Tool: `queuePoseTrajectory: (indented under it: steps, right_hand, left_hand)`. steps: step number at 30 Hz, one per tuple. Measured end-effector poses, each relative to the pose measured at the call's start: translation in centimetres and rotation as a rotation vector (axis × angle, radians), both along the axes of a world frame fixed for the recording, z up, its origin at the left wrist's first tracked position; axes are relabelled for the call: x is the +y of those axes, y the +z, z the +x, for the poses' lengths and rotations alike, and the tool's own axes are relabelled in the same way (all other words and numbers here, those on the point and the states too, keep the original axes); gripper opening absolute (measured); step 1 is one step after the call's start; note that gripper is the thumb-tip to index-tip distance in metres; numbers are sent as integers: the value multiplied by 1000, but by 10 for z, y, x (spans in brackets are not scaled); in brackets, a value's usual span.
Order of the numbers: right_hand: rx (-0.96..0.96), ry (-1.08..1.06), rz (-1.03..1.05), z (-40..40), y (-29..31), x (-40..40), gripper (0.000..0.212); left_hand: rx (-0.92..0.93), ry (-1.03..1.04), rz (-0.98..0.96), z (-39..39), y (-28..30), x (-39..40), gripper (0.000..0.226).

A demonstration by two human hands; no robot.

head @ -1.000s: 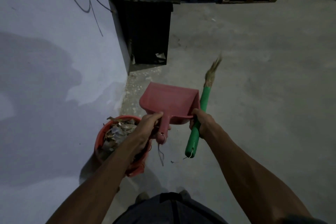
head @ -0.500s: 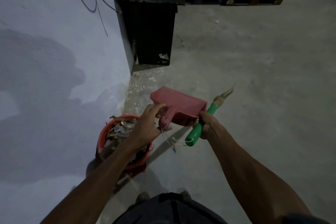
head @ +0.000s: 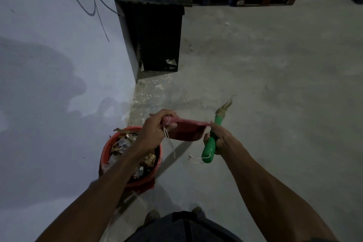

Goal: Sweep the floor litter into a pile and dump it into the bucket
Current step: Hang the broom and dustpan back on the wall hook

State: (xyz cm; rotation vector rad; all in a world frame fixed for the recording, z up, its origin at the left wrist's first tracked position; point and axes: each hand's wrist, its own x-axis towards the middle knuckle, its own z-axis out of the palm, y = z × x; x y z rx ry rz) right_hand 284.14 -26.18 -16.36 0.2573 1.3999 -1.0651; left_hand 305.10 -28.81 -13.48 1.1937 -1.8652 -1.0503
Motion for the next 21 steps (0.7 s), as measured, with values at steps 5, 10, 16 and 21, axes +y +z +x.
queuePoseTrajectory:
  steps: [5, 10, 16, 21]
  right_hand:
    - [50, 16, -53, -7, -7, 0, 14]
    - [158, 117, -130, -5, -2, 0, 11]
    - [461, 383, -221, 2, 5, 9, 30]
    - [580, 554, -349, 9, 17, 15, 28]
  left_hand:
    - [-27, 244, -27, 6, -5, -12, 24]
    - [-34, 219, -44, 3, -10, -16, 20]
    - [-110, 107, -9, -21, 0, -33, 16]
    - [-201, -56, -68, -27, -9, -60, 37]
